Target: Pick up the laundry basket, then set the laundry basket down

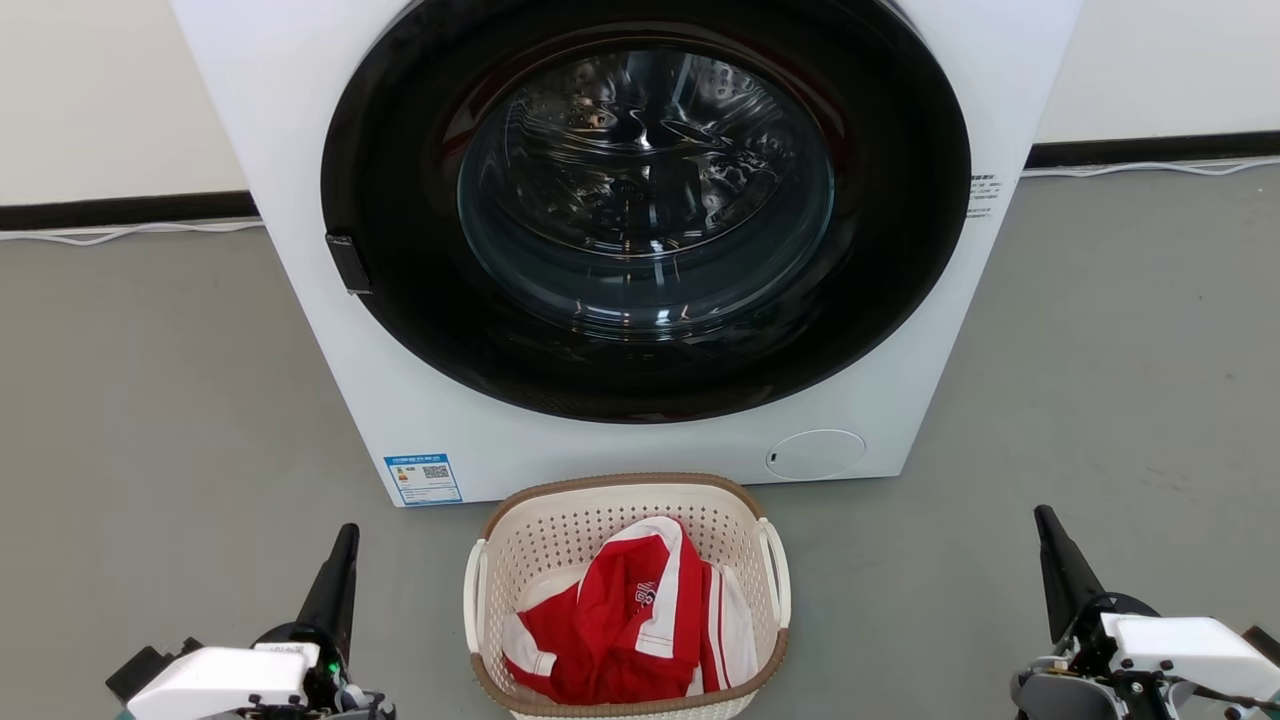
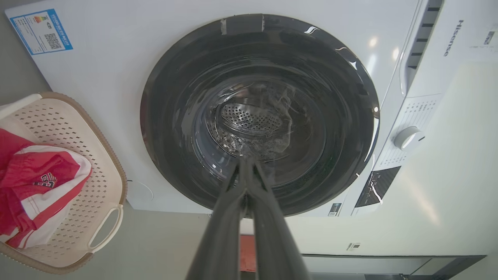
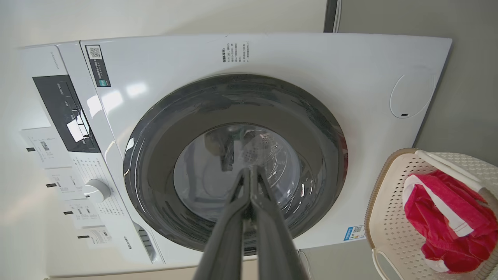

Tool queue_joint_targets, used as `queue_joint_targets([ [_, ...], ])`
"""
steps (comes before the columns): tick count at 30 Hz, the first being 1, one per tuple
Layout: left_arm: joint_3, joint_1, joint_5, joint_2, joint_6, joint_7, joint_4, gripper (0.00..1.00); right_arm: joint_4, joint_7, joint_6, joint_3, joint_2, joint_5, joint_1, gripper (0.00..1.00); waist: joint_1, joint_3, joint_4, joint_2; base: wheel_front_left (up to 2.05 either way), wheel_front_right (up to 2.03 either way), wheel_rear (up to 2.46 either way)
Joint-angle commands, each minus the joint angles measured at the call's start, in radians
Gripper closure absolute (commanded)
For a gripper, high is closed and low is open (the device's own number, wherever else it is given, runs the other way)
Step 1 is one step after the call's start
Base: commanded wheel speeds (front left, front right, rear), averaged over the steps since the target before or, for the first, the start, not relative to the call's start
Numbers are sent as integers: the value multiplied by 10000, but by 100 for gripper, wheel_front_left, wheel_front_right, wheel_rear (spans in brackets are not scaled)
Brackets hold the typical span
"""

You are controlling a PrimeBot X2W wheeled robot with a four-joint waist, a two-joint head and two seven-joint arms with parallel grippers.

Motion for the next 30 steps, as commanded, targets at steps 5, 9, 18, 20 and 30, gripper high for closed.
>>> queue_joint_targets([
  [5, 396, -697, -419, 95, -155, 172, -156, 100, -264, 190, 73, 124, -123, 375, -559, 100, 0, 4, 8, -1, 0, 0, 0],
  [9, 415, -698, -404, 82, -155, 187, -155, 100, -263, 201, 73, 110, -113, 363, -560, 100, 0, 4, 8, -1, 0, 0, 0],
  [18, 459, -701, -367, 50, -155, 222, -152, 100, -261, 227, 73, 77, -90, 336, -563, 100, 0, 4, 8, -1, 0, 0, 0],
  [20, 467, -702, -360, 45, -155, 229, -152, 100, -261, 232, 73, 71, -85, 331, -564, 100, 0, 4, 8, -1, 0, 0, 0],
  [30, 506, -705, -327, 17, -155, 260, -150, 100, -259, 255, 73, 42, -65, 307, -566, 100, 0, 4, 8, -1, 0, 0, 0],
])
